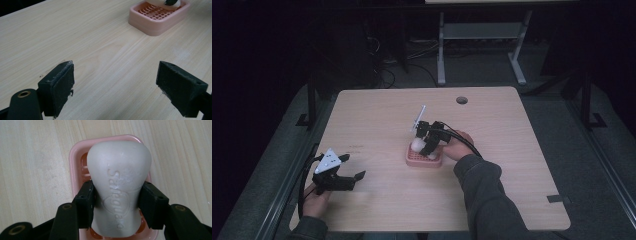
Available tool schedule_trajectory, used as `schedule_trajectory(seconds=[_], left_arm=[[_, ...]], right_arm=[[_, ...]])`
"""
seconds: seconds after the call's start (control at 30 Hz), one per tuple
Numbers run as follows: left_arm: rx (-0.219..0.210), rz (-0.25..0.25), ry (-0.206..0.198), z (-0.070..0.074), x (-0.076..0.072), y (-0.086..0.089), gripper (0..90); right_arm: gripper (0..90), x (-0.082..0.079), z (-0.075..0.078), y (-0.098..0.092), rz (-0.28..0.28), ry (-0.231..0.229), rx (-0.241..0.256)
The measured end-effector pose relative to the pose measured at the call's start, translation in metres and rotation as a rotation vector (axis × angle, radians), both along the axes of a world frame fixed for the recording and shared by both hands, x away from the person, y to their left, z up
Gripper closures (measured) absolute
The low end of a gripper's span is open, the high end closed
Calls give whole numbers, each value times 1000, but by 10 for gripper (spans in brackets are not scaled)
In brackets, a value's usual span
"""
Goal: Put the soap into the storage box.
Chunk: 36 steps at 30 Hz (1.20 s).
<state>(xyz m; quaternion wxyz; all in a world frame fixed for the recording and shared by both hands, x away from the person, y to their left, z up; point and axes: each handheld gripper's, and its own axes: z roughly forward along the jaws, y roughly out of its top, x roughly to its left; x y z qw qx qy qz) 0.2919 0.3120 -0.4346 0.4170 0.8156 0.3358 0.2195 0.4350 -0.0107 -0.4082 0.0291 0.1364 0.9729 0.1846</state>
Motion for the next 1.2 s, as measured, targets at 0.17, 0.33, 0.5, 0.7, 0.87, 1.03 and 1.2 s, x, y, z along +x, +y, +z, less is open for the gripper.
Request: schedule_trajectory(seconds=[0.17,0.33,0.5,0.7,0.87,1.03,1.2], left_arm=[[5,-1,-1,0,0,1,144],[7,-2,-1,0,0,1,144],[1,1,-4,0,0,1,144],[0,-1,-6,0,0,0,144],[0,-1,-4,0,0,0,144],[-4,0,-5,0,0,-1,144],[-2,-1,-6,0,0,-1,144]], right_arm=[[481,0,-2,2,3,-2,-14],[476,0,-4,4,2,-13,-37],[498,0,0,2,4,-16,-9],[445,0,2,-1,-9,-12,-11],[423,-2,4,-1,-7,-6,5],[393,-4,9,-4,-21,-1,24],[388,-7,14,-10,-33,-1,46]])
